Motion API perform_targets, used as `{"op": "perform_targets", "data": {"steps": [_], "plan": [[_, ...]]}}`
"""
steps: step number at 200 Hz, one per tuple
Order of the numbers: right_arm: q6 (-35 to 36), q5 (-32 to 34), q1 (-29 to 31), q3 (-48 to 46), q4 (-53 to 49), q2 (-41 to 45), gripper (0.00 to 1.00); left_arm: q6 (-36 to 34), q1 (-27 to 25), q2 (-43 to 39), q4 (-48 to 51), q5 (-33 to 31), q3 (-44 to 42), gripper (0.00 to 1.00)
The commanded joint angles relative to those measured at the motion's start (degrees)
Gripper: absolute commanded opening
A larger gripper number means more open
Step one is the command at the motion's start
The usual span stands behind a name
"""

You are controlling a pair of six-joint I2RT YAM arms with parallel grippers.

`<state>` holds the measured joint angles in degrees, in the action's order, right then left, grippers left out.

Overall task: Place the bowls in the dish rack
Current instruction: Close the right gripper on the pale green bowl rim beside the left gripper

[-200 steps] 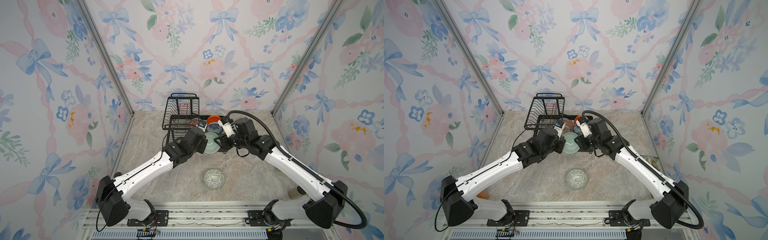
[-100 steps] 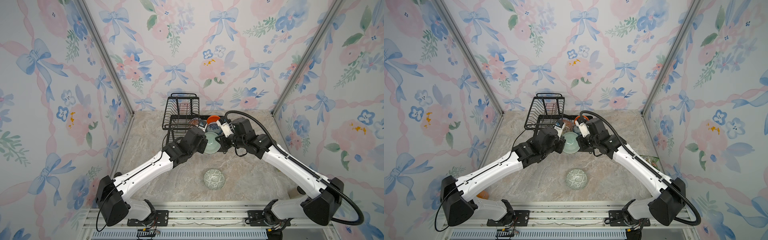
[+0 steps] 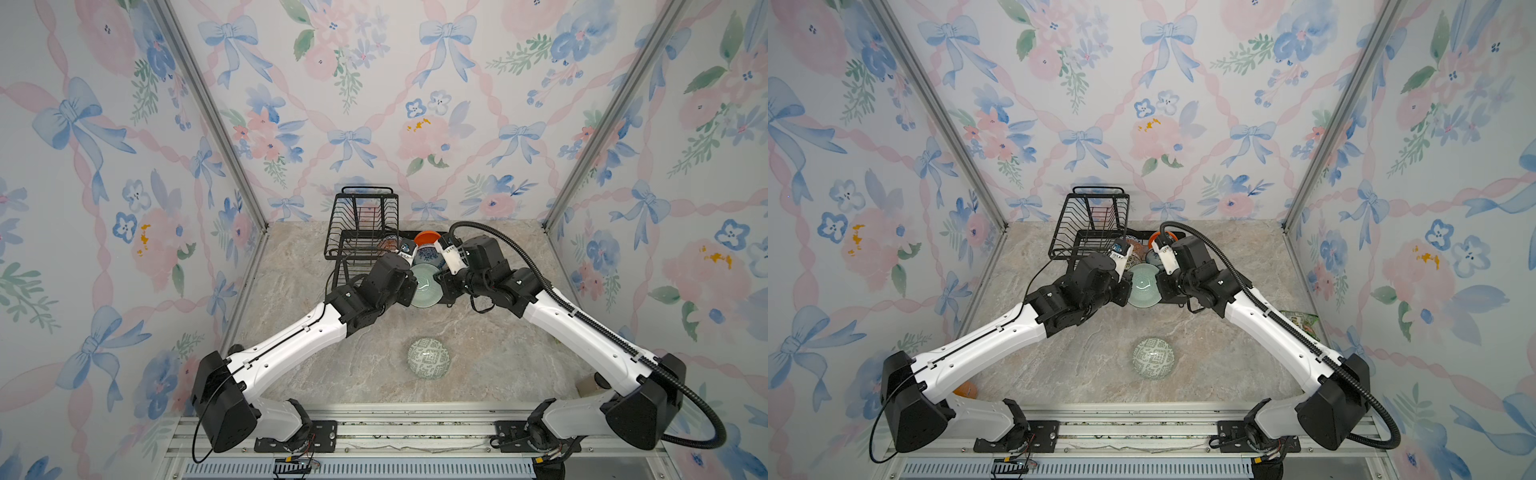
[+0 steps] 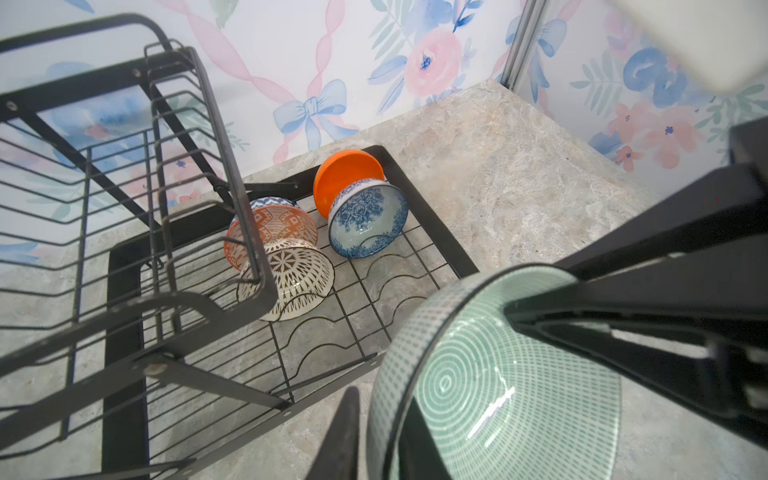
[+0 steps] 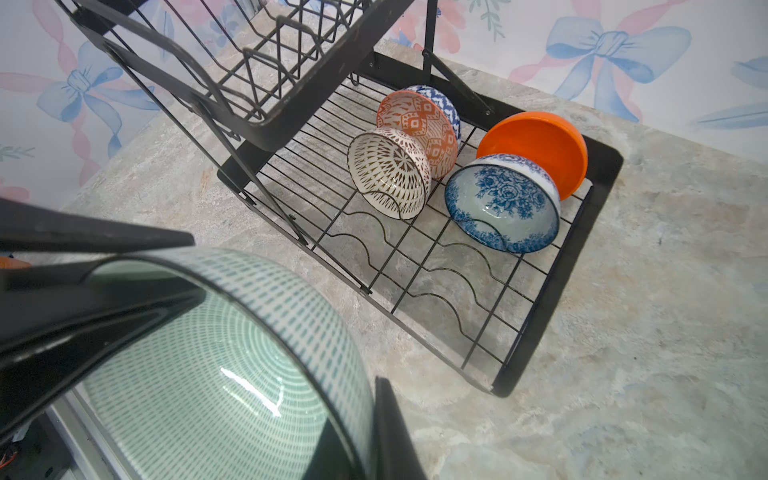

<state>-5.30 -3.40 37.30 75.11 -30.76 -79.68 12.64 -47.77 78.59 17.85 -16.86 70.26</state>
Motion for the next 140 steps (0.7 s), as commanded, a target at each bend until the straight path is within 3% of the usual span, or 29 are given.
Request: {"op": "perform_targets", "data": {"steps": [1, 61, 85, 140], "plan": [[0.73, -1.28, 0.75, 0.80, 0.11, 0.64, 0.00, -0.69, -0.22, -1.24, -2.29, 1.91, 0.04, 0.32], [1.15, -0.31, 0.76, -0.38, 0.64, 1.11, 0.00, 0.10, -0.13, -4.68, -3.24, 2.07, -3.02, 0.67], [1.31, -0.13, 0.67, -0.83, 0.99, 1.10, 0.00, 0.54, 0.38, -6.88, -3.31, 0.37, -5.30, 0.98], [2.73, 0.60, -0.59, -3.49, 3.23, 1.98, 0.00, 2.79, 4.37, -13.52, -3.06, 0.64, -12.95, 0.98]]}}
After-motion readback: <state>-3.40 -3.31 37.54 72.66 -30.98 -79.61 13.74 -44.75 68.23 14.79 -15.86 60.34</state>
